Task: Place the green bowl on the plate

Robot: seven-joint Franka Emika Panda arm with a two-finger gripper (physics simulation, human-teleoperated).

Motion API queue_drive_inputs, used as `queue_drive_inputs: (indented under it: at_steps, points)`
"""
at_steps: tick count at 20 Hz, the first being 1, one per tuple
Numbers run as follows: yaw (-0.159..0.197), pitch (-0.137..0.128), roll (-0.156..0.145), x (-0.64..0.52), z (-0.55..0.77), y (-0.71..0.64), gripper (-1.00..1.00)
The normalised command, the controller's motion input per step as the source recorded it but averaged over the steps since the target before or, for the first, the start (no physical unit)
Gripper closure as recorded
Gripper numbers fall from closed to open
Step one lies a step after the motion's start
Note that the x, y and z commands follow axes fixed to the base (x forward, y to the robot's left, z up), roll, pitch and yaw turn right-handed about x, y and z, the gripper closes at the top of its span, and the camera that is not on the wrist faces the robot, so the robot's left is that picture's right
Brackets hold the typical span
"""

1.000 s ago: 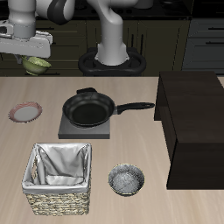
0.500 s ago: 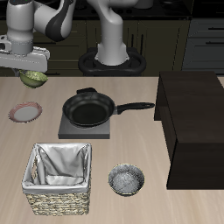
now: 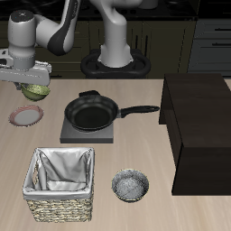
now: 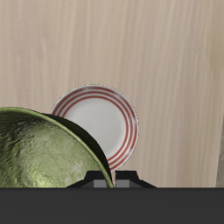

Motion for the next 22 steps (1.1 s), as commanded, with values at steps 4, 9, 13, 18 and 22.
queue_drive_inputs:
  at_steps: [4, 9, 13, 18, 22]
  points:
    - [-0.011, 0.025, 0.020, 0.07, -0.20, 0.01, 1.00]
    - [-0.009, 0.021, 0.007, 0.12, -0.22, -0.07, 1.00]
    - [-0.011, 0.043, -0.026, 0.18, -0.26, -0.18, 1.00]
    - [-0.002, 0.031, -0.011, 0.09, -0.20, -0.05, 1.00]
    - [0.036, 0.107, -0.026, 0.08, -0.39, 0.05, -1.00]
